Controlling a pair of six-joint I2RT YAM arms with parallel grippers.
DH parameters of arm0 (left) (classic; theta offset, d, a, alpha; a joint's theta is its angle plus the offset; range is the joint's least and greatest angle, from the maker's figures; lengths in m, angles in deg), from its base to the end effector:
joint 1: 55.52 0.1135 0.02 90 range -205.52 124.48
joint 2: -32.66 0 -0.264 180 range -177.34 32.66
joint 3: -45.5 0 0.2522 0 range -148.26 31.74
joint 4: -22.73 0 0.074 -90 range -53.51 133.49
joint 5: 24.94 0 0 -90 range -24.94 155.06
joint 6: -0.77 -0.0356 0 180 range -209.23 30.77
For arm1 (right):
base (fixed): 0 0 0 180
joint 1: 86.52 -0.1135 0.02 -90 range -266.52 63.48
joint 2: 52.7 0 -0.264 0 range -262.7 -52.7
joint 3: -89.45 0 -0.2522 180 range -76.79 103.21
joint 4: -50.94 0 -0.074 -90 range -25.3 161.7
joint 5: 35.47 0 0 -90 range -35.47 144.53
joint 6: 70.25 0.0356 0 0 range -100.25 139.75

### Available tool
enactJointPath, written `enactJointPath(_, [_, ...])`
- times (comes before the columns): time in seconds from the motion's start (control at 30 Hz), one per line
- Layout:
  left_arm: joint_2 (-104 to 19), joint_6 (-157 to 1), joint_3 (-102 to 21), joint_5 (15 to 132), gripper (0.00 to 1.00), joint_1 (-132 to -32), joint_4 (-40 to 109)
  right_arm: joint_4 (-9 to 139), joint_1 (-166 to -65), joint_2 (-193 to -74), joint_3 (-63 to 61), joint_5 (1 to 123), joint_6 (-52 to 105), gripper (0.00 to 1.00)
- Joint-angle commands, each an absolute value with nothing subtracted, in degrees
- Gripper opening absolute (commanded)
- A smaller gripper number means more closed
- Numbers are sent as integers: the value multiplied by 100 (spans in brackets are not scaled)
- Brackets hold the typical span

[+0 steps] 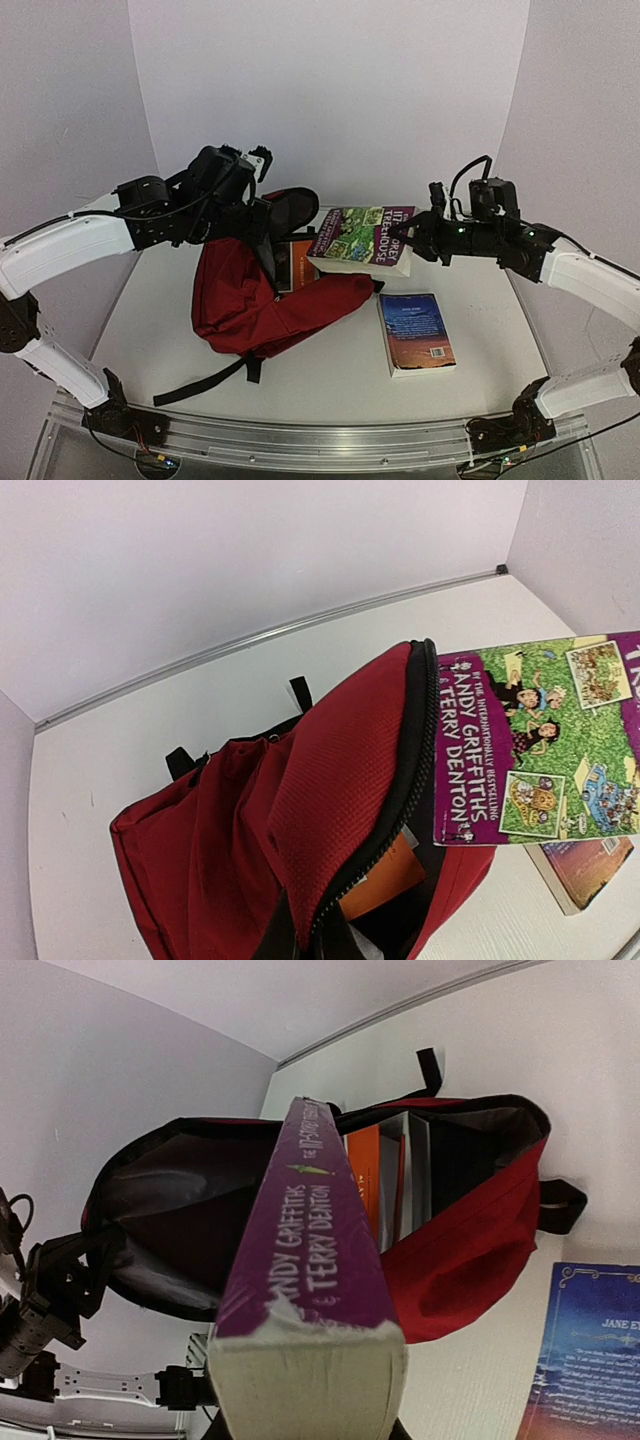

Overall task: Pack the student bag
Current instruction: Place the book in the student bag.

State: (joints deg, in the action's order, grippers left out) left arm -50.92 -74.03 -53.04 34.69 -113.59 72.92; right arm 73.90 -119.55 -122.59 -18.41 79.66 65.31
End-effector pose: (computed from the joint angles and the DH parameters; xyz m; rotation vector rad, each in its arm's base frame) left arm 0.1843 -0.2618 0.3805 0.4872 2.0400 -0.1897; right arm 0.2270 0.1656 0.3337 -0.0930 2.1375 1.2902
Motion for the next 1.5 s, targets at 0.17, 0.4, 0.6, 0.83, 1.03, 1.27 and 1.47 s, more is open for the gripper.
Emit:
enactJointPath(0.17, [-3924, -7410, -4591, 4377, 0, -11182, 6162, 5583, -12348, -12912, -1980, 8886, 7332, 0])
enactJointPath(0.4, [-3518, -7155, -4252, 4555, 0, -11099, 6100, 5205, -12482, -13829, -1655, 8964, 7492, 0])
enactJointPath(0.6, [-3351, -7041, -4076, 4681, 0, -11029, 6096, 4317, -12609, -14570, -1496, 9075, 7924, 0])
enactJointPath(0.83, [-3388, -6822, -3983, 4948, 0, -10790, 5969, 3568, -12823, -15607, -1026, 8900, 8239, 0])
enactJointPath(1.03, [-3515, -6697, -4006, 5230, 0, -10709, 5830, 3379, -13073, -16703, -299, 8524, 8132, 1])
enactJointPath(1.27, [-3670, -6367, -4055, 5208, 0, -10675, 5870, 3831, -13296, -17581, 691, 8360, 7721, 26])
enactJointPath(1.47, [-3468, -6113, -3839, 5119, 0, -10509, 5869, 4675, -13297, -17304, 597, 7827, 7077, 42])
